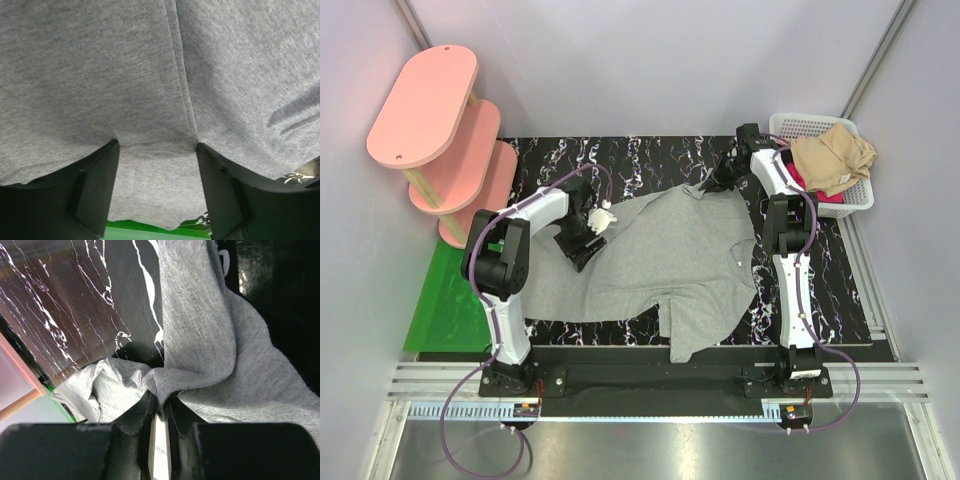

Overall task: Fold and stack the t-shirts
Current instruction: Grap the side of the flattened tshirt furthest away from the robot with both arms

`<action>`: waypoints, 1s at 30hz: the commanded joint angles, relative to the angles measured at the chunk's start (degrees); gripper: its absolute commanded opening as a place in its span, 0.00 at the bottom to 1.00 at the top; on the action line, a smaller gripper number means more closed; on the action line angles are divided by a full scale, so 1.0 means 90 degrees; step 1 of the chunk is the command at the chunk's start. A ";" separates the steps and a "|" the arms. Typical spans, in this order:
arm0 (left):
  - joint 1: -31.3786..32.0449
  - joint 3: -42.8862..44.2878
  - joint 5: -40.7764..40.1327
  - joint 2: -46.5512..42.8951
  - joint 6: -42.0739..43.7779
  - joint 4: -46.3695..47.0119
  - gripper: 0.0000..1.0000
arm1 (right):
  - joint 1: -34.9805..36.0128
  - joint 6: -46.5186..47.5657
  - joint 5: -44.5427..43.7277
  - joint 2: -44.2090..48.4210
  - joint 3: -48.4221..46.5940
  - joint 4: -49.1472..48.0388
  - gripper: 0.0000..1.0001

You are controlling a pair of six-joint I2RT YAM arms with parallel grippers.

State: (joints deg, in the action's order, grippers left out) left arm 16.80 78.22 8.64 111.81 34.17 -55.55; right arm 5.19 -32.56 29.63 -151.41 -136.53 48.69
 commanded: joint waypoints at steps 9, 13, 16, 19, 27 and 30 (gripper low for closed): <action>0.0253 -0.0663 0.0133 -0.0754 -0.0115 0.0098 0.70 | -0.0001 0.0053 0.0194 0.0476 0.0004 -0.0185 0.16; 0.0302 -0.0644 0.0143 -0.0685 -0.0164 0.0137 0.68 | -0.0010 0.0043 0.0214 0.0505 0.0033 -0.0185 0.16; 0.0341 -0.0614 0.0133 -0.0597 -0.0174 0.0186 0.65 | -0.0010 0.0082 0.0204 0.0525 0.0053 -0.0195 0.16; 0.0341 -0.0546 0.0104 -0.0490 -0.0223 0.0205 0.64 | -0.0001 0.0082 0.0224 0.0544 0.0063 -0.0185 0.16; 0.0350 -0.0341 0.0026 -0.0304 -0.0262 0.0225 0.41 | 0.0019 0.0072 0.0253 0.0574 0.0082 -0.0214 0.14; 0.0350 -0.0282 -0.0013 -0.0226 -0.0272 0.0225 0.34 | 0.0038 0.0063 0.0263 0.0584 0.0072 -0.0234 0.13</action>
State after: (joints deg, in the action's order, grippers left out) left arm 19.64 73.38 8.40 108.86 32.05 -54.28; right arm 5.26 -32.58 30.15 -151.00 -135.94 47.79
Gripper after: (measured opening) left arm 0.390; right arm 0.143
